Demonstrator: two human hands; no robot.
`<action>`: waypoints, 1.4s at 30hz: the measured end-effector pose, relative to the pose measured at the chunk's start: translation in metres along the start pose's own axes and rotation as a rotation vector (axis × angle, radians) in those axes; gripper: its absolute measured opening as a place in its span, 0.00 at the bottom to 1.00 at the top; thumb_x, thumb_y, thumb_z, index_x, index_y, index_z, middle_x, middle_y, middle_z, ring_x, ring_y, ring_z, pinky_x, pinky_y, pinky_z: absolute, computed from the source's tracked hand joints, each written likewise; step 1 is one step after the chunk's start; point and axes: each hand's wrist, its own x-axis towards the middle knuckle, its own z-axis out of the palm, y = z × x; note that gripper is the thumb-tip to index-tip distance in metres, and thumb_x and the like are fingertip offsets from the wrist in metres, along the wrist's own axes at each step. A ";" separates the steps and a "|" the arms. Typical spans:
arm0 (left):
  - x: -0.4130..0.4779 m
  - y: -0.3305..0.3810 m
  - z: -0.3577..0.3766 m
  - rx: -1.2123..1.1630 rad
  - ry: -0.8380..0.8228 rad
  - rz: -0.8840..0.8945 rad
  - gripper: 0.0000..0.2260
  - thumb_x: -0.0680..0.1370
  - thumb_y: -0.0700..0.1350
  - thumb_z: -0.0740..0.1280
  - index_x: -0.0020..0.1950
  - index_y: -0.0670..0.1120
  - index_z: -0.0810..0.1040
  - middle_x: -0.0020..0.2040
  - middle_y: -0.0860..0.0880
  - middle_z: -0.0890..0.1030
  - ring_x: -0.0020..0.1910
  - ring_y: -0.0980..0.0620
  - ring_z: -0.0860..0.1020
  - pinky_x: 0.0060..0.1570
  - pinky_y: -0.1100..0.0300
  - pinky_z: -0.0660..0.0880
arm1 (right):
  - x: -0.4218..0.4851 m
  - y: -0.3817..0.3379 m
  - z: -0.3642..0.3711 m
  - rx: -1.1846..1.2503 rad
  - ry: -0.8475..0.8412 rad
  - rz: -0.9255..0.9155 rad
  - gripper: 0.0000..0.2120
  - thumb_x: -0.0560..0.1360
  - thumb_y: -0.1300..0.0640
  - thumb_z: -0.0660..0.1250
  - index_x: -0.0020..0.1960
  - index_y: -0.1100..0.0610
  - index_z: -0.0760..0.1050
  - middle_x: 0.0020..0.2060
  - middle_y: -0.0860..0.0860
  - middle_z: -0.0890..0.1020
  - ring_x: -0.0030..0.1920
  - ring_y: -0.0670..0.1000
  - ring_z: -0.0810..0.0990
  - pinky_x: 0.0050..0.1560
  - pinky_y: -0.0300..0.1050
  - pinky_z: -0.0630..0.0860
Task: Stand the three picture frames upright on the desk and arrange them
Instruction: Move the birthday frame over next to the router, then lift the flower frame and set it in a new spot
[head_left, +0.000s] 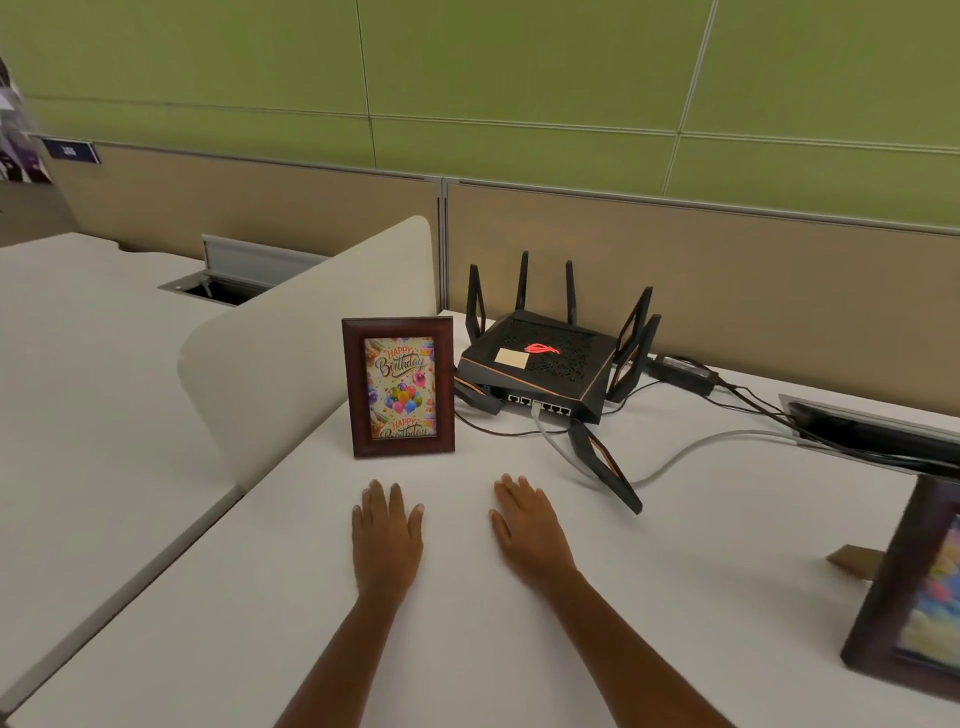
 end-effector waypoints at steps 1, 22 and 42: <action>-0.007 0.003 -0.001 -0.003 -0.003 0.005 0.23 0.81 0.51 0.48 0.74 0.42 0.55 0.76 0.40 0.54 0.76 0.44 0.53 0.75 0.52 0.50 | -0.008 0.003 -0.002 -0.008 0.002 -0.003 0.23 0.80 0.51 0.48 0.74 0.56 0.53 0.75 0.52 0.55 0.75 0.51 0.51 0.75 0.48 0.45; -0.150 0.207 0.020 -0.367 -0.061 0.297 0.22 0.81 0.50 0.52 0.73 0.45 0.57 0.77 0.45 0.56 0.76 0.50 0.53 0.74 0.59 0.53 | -0.180 0.112 -0.120 0.117 0.310 -0.043 0.19 0.79 0.56 0.54 0.70 0.54 0.62 0.73 0.51 0.63 0.74 0.48 0.56 0.72 0.38 0.53; -0.218 0.345 0.042 -0.786 -0.205 0.279 0.20 0.80 0.45 0.58 0.71 0.41 0.61 0.71 0.40 0.67 0.69 0.44 0.67 0.66 0.52 0.69 | -0.283 0.240 -0.213 0.316 0.903 0.265 0.19 0.75 0.59 0.57 0.63 0.66 0.68 0.61 0.64 0.74 0.63 0.59 0.72 0.61 0.47 0.69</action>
